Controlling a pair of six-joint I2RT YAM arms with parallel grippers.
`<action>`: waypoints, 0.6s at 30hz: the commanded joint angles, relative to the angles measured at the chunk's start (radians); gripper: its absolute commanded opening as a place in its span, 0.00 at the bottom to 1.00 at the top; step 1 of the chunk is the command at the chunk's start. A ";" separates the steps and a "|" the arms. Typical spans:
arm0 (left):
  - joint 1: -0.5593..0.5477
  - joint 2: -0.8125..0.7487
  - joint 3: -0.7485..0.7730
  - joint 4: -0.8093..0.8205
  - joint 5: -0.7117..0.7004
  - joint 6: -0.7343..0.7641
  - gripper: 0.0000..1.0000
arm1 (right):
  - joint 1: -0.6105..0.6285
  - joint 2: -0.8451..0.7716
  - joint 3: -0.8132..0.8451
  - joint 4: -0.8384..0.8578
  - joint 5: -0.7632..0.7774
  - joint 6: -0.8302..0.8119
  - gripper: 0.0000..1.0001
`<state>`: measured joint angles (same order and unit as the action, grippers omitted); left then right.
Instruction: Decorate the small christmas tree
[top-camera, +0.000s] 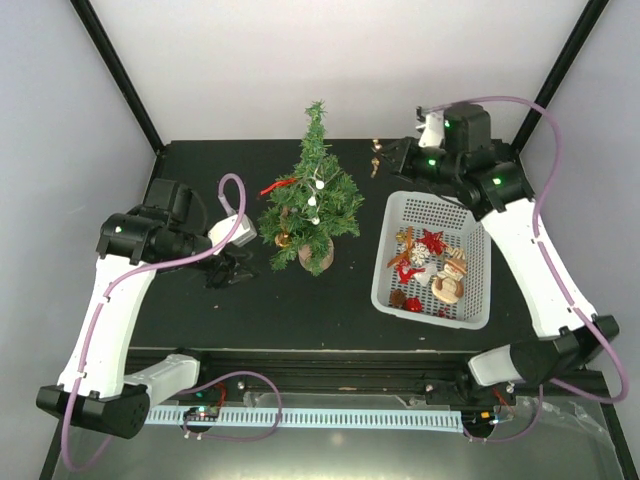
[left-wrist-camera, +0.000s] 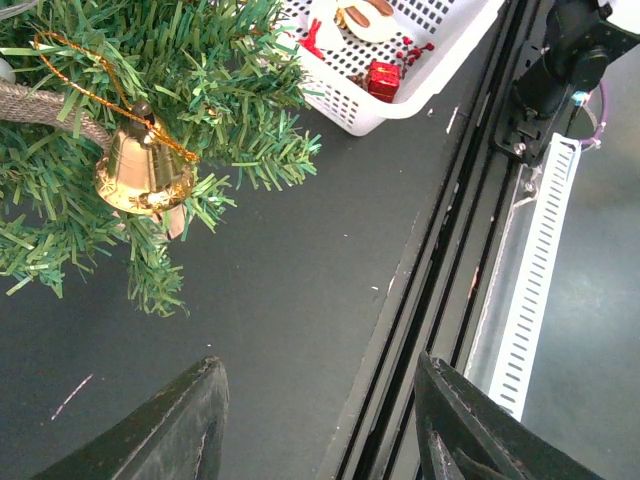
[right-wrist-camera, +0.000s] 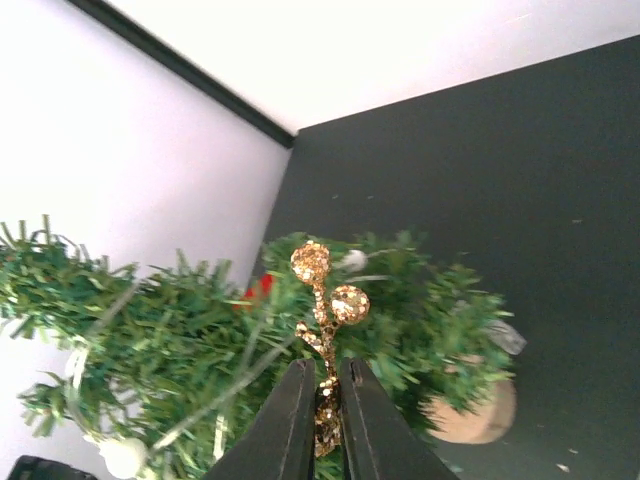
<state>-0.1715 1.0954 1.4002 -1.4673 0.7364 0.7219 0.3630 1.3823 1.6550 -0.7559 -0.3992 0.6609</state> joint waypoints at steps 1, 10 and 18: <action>0.005 -0.025 0.004 -0.011 -0.003 0.005 0.53 | 0.046 0.084 0.085 0.070 -0.094 0.043 0.11; 0.006 -0.038 -0.017 0.012 0.002 -0.007 0.53 | 0.141 0.195 0.201 0.033 -0.082 0.027 0.12; 0.006 -0.045 -0.036 0.015 -0.001 -0.002 0.53 | 0.188 0.189 0.171 0.013 -0.058 0.012 0.12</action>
<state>-0.1715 1.0676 1.3693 -1.4609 0.7326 0.7212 0.5297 1.5856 1.8339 -0.7353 -0.4629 0.6827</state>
